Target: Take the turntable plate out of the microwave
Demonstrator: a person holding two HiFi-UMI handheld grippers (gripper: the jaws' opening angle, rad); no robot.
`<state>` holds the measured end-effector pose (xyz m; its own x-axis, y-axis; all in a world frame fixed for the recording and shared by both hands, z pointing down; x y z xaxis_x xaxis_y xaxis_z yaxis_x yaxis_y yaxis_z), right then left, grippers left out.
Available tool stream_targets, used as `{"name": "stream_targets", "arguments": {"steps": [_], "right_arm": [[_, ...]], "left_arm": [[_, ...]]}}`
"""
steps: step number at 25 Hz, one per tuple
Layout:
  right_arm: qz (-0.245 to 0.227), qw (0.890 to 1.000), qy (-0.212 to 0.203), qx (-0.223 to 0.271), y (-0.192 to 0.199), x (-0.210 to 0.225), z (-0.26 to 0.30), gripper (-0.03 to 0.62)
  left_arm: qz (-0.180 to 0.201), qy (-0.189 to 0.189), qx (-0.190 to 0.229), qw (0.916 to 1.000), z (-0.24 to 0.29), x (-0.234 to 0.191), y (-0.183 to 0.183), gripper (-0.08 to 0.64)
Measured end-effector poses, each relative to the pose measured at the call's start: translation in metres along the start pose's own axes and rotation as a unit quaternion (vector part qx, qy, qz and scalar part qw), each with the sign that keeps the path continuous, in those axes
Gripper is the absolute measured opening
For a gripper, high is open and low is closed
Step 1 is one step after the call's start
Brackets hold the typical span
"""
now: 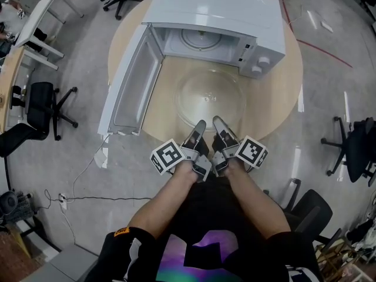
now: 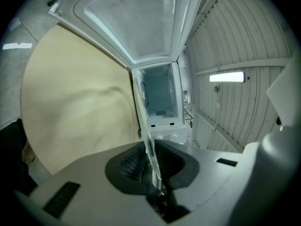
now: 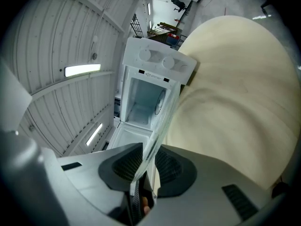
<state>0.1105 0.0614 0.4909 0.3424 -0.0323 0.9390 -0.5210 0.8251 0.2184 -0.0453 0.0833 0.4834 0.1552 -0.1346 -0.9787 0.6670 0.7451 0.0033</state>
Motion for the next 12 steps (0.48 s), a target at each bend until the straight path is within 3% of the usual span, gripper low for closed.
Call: {"name": "stream_targets", "arguments": {"steps": [12], "right_arm": [[0.033,0.999,0.007,-0.005,0.006,0.029,0.006,0.078]], "left_arm": [[-0.028,-0.014,-0.003,0.9995,0.009,-0.029,0.003,0.094]]}}
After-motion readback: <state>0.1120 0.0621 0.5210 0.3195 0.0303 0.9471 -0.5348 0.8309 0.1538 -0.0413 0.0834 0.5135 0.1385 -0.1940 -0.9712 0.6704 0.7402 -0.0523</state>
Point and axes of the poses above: the fingertips, and each gripper's own axes: z forward along the fingers, x to its right, y out of its underside, the point moved 8 cm from there along -z, backward along the fingers, and after that the axes turned 14 degrees about -x, right-handed, at the moved point
